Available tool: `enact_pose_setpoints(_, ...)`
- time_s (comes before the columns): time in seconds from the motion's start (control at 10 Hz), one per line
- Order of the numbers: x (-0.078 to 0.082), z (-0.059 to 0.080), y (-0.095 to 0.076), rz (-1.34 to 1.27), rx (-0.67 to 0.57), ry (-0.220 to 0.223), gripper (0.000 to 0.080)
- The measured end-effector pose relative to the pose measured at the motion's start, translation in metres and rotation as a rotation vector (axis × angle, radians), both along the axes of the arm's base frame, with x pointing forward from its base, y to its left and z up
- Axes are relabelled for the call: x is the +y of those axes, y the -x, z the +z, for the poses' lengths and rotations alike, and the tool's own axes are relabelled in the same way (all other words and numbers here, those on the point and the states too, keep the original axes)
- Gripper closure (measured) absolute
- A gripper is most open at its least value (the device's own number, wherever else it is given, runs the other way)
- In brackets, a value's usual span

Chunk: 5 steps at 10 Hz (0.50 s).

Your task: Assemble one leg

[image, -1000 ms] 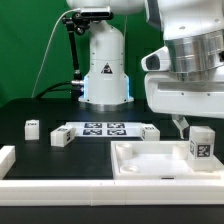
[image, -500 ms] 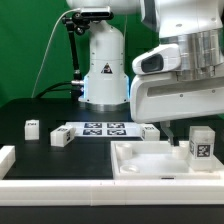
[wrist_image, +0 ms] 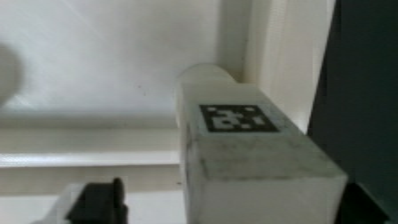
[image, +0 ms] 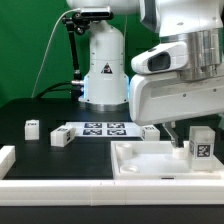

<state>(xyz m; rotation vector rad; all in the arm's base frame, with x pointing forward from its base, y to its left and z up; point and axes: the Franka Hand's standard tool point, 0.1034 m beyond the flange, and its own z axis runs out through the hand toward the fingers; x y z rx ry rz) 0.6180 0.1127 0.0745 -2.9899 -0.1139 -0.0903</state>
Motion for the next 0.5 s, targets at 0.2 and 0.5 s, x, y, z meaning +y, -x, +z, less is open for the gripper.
enact_pose_setpoints(0.2, 0.0, 0.0001, -0.0001, -0.045, 0.007, -0.002, 0.0511)
enact_pose_setpoints(0.5, -0.0003, 0.0, -0.0002, -0.242, 0.036, -0.017, 0.0509)
